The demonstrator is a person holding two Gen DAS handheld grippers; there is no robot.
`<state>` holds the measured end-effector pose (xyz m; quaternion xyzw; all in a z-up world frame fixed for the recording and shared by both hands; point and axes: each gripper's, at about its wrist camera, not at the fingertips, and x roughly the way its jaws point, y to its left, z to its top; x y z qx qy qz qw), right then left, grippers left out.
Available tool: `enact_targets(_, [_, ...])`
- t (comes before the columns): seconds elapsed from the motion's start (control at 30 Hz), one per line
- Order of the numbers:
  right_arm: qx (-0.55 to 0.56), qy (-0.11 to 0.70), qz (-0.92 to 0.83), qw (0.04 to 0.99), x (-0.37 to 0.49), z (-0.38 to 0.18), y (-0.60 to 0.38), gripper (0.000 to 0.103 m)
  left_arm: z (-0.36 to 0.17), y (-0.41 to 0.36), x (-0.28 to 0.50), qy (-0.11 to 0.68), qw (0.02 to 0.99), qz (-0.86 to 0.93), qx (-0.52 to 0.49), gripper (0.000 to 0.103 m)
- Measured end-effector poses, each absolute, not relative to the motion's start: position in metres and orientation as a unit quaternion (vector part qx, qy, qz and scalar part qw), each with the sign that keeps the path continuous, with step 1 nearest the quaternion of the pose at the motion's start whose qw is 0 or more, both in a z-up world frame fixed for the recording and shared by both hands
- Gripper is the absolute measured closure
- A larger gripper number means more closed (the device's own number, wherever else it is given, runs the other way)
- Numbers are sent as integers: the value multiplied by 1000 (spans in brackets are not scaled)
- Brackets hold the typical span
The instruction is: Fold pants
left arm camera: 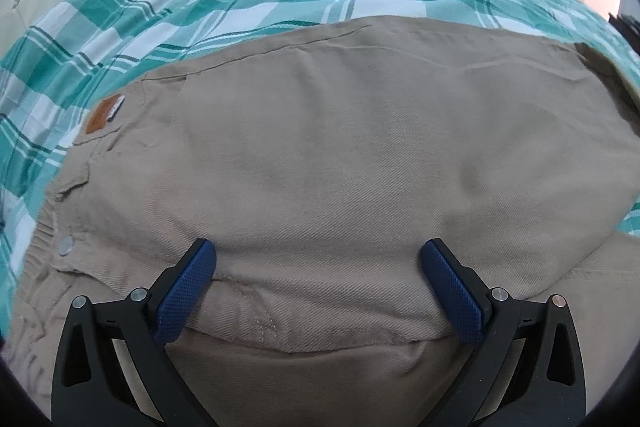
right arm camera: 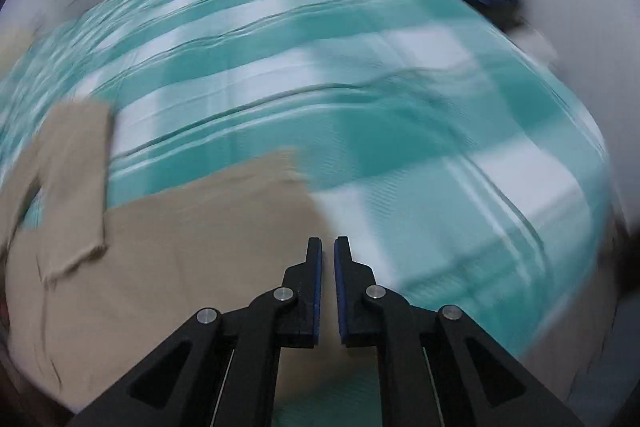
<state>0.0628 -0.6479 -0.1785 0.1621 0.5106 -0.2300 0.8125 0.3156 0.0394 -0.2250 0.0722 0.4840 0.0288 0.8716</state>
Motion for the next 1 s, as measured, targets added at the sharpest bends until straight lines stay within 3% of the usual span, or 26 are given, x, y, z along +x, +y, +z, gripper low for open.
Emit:
enact_targets(0.03, [171, 490, -230, 823, 58, -168, -647, 85, -221, 40, 315, 492, 867, 34, 71, 1])
enact_targets(0.07, [163, 476, -227, 834, 57, -158, -640, 59, -216, 41, 312, 501, 862, 36, 65, 1])
enact_targets(0.13, [138, 449, -209, 857, 54, -144, -611, 28, -202, 41, 296, 512, 858, 18, 41, 1])
enact_targets(0.27, [185, 440, -67, 877, 68, -143, -540, 29, -179, 27, 245, 506, 861, -40, 34, 0])
enact_targets(0.4, [401, 432, 100, 802, 90, -181, -477, 31, -172, 15, 199, 493, 866, -78, 33, 0])
enact_targets(0.63, [630, 418, 59, 652, 131, -253, -440, 32, -208, 20, 191, 517, 853, -63, 15, 1])
enact_targets(0.8, [647, 423, 33, 633, 151, -259, -418, 32, -213, 23, 190, 506, 860, -68, 2, 0])
enact_targets(0.9, [672, 411, -46, 614, 139, -278, -418, 41, -213, 24, 189, 503, 862, -70, 1, 0])
enact_targets(1.0, [677, 393, -76, 617, 136, -279, -413, 42, -214, 25, 188, 497, 865, -70, 2, 0])
